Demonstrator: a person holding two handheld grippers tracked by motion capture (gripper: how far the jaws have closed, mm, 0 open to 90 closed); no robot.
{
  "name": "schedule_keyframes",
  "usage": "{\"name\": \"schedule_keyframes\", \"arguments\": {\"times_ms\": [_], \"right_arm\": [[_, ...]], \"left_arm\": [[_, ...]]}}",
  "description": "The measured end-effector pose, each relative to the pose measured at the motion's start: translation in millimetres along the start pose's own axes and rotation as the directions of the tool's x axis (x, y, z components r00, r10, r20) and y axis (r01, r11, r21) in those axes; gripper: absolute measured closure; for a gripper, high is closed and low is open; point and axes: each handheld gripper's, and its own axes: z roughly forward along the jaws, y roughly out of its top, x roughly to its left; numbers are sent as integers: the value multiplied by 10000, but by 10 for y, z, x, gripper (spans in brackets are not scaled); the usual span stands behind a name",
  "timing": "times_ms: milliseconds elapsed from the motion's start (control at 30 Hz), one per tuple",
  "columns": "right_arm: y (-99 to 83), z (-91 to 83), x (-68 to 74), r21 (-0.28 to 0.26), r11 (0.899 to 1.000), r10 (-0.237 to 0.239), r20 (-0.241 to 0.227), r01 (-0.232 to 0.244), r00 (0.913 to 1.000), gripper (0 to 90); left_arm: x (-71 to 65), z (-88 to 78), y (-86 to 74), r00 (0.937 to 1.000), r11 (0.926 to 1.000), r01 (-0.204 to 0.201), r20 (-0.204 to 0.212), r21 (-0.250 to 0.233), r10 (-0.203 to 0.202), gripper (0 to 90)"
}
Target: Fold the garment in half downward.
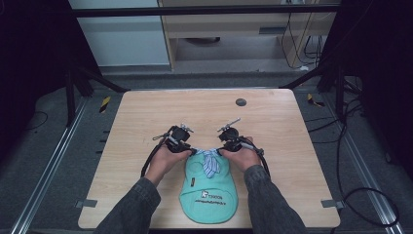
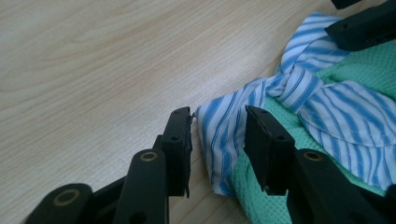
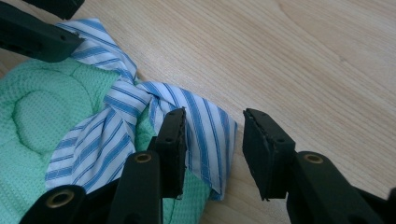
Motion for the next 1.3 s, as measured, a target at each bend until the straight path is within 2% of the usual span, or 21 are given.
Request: {"name": "schedule_keyframes", "arguments": {"times_ms": [233, 433, 900, 1133, 1300], "right_arm": [[-12, 53, 19, 163, 9998, -89, -19, 89, 10000, 615], [-34, 97, 27, 309, 9995, -52, -64, 54, 10000, 634], [-40, 104, 47, 358, 9991, -233, -53, 235, 9997, 700], [-40, 103, 73, 408, 9983, -405, -152, 411, 9991, 796], [-40, 100, 74, 406, 9980, -484, -189, 492, 9986, 817]], "left_arm": [[18, 72, -42, 9999, 9998, 100, 118, 160, -102, 646], [11, 99, -51, 9998, 9996, -17, 192, 286, 11, 686], [4, 111, -63, 9994, 9996, -186, 295, 216, 179, 790], [-8, 114, -69, 9988, 9992, -347, 344, 183, 340, 842], [-5, 114, -70, 9986, 9991, -398, 363, 157, 392, 848]]}}
